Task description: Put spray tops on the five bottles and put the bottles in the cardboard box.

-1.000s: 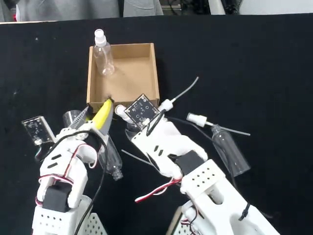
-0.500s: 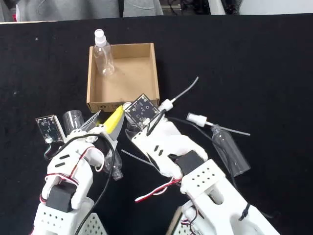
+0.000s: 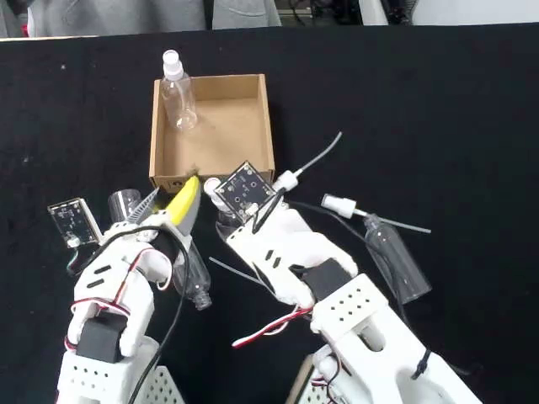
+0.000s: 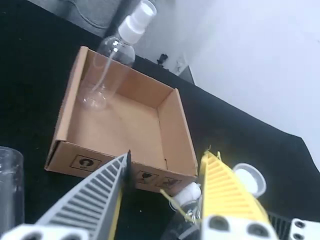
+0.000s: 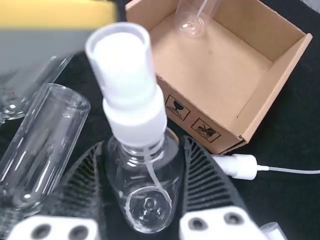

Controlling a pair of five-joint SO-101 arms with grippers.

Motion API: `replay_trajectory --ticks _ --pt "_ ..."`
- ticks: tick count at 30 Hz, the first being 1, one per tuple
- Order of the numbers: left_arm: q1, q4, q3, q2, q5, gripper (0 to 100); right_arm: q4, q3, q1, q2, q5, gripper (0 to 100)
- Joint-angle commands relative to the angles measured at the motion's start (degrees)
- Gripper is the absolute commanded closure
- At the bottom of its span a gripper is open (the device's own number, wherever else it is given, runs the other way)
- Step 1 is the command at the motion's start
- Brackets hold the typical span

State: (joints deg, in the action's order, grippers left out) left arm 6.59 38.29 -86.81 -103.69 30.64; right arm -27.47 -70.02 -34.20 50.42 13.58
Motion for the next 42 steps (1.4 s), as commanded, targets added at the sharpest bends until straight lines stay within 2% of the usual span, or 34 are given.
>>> replay_trajectory --ticks 1,4,10,17,23,28,36,42 --pt "-2.59 -0.18 2.68 -0.79 -0.53 78 1.49 2.33 -0.35 2.51 -0.97 97.6" --pt "-3.65 -0.18 2.68 -0.79 -0.62 78 1.41 2.42 -0.35 2.51 -4.31 97.6" --pt "-7.34 -0.62 2.68 -0.79 -0.70 78 1.41 2.24 -0.35 2.51 -4.84 97.6" --pt "-8.04 -7.30 2.15 -0.79 -0.70 78 1.85 1.36 -0.35 2.51 -4.92 97.6" --pt "-8.57 -6.68 1.89 -0.79 -9.58 78 1.85 1.45 0.62 2.51 -4.92 97.7" --pt "-12.18 -6.77 -1.10 -0.79 -9.93 78 1.93 1.89 3.96 2.59 -4.92 97.9" --pt "-17.27 -7.12 -7.69 -0.79 -9.93 78 3.96 1.71 4.40 2.59 -8.79 97.9" --pt "-17.89 -6.86 -10.68 -0.79 -10.29 78 5.36 2.07 7.74 2.59 -8.79 98.0"
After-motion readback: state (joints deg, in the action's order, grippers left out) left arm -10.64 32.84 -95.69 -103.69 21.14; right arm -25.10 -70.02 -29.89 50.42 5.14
